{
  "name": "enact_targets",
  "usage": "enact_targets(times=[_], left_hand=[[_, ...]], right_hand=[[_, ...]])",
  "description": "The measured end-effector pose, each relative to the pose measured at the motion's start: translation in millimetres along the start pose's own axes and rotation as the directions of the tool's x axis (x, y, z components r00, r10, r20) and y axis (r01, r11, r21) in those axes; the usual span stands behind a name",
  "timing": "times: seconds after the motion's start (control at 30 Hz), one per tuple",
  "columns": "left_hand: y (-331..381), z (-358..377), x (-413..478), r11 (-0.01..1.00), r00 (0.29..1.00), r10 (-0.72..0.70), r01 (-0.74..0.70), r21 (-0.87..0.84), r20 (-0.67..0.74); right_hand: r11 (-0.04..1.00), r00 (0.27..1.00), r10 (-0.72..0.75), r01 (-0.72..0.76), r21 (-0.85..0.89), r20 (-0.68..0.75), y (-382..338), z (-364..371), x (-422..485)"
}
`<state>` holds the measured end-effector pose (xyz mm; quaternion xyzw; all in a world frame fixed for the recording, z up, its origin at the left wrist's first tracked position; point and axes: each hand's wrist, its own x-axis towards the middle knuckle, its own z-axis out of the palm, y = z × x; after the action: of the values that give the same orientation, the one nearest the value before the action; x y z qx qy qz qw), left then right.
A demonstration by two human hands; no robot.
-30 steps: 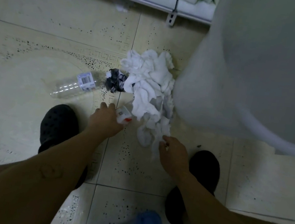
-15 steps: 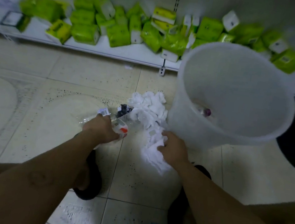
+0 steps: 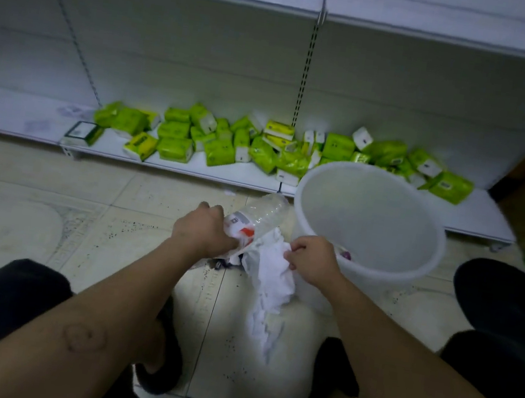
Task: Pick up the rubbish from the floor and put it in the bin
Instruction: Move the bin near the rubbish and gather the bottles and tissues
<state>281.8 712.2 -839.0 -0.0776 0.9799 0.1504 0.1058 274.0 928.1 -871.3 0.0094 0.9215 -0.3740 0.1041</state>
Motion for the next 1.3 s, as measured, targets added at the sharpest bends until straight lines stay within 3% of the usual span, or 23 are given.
enact_targets(times=[0.2, 0.33, 0.53, 0.7, 0.87, 1.07, 1.17, 1.3], left_hand=[[56, -24, 4, 0.994, 0.989, 0.083, -0.090, -0.056, -0.127], [101, -23, 18, 0.989, 0.983, 0.128, -0.136, -0.050, -0.132], [165, 0, 52, 0.984, 0.994, 0.083, -0.093, -0.152, -0.070], [203, 30, 71, 0.975, 0.994, 0.074, -0.090, -0.202, -0.083], [202, 52, 58, 0.970, 0.984, 0.171, -0.176, -0.169, -0.045], [162, 50, 24, 0.966, 0.972, 0.226, -0.231, -0.118, -0.056], [128, 58, -4, 0.967, 0.977, 0.213, -0.213, -0.143, -0.011], [84, 88, -33, 0.973, 0.976, 0.167, -0.140, -0.184, 0.138]], right_hand=[[0.996, 0.974, 0.033, -0.013, 0.092, -0.224, -13, -86, 9], [0.977, 0.932, 0.133, -0.065, 0.204, -0.337, 14, -128, 24], [0.843, 0.859, 0.403, -0.213, 0.495, -0.317, 87, -144, 50], [0.908, 0.915, 0.366, -0.312, 0.279, -0.167, 106, -150, 62], [0.967, 0.965, 0.234, -0.219, 0.128, -0.118, 98, -152, 56], [0.996, 0.996, 0.060, -0.063, -0.059, -0.066, 72, -103, 11], [0.985, 0.998, 0.017, -0.008, -0.171, 0.052, 64, -74, -17], [0.995, 0.995, 0.097, -0.098, -0.027, -0.025, 59, -37, -45]])
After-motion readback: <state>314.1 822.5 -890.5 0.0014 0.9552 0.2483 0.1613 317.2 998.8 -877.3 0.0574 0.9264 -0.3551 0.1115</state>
